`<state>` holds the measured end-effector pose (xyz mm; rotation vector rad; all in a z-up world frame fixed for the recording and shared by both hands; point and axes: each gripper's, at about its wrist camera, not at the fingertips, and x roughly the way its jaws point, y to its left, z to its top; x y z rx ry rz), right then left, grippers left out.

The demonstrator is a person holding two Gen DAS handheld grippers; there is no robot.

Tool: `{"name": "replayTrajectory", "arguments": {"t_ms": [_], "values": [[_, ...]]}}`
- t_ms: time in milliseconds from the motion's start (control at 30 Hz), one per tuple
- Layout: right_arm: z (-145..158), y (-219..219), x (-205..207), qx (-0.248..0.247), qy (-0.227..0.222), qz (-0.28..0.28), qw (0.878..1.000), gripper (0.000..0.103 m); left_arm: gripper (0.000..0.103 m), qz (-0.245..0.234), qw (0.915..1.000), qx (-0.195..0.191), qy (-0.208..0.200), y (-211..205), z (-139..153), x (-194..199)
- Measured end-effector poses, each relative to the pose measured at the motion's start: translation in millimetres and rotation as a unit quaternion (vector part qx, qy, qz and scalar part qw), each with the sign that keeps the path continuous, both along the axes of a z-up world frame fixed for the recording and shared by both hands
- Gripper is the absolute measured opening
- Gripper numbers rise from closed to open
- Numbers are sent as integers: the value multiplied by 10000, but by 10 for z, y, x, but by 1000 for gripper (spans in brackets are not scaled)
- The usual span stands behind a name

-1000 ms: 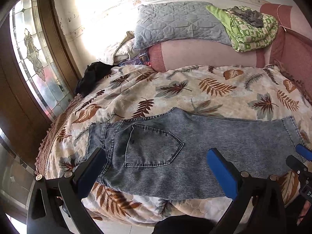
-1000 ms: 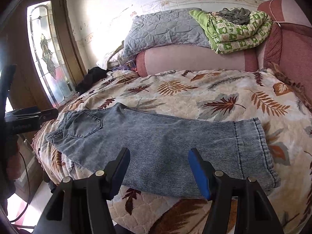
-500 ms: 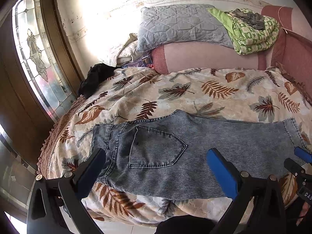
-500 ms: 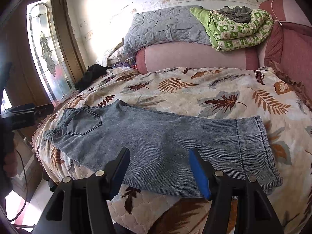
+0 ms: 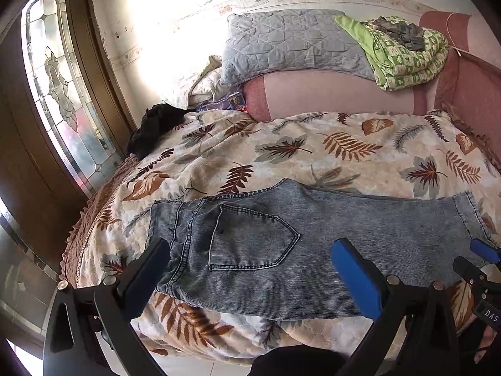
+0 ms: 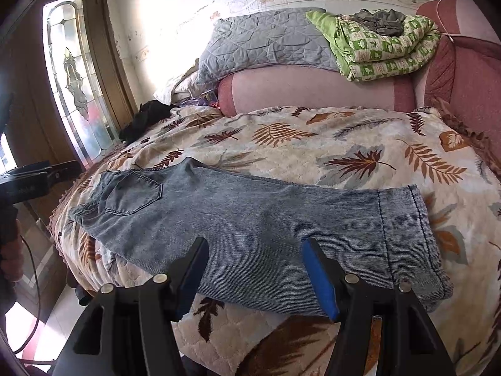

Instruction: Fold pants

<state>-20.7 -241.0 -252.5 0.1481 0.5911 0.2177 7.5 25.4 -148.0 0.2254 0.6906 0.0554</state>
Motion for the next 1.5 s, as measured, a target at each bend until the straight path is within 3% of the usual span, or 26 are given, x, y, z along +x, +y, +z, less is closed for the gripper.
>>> {"name": "replayTrajectory", "arguments": {"t_ms": [333,733,967,1133,1333,1500], "values": [[-4,-126,-50,-11,5,-119,9999,66,103,-173,9998,101,7,-165,-4,-16],[10,-452,-164,118,-22,-469,9988,66,103,-720,9970,243,114,-644,-78,-17],[-65,-922,-264,355,161,-1103,9931,66,103,-1266,9860,362,1020,-1193,-644,210],[-178,-1293,-320,549,437,-1581,9849,66,103,-1367,9771,530,1541,-1473,-1084,346],[-223,-1490,-273,1170,566,-1479,9804,66,103,-1329,9727,616,1802,-1611,-1303,415],[-270,-1318,-125,1035,751,-1255,9838,66,103,-1376,9712,647,1836,-1620,-1366,402]]}}
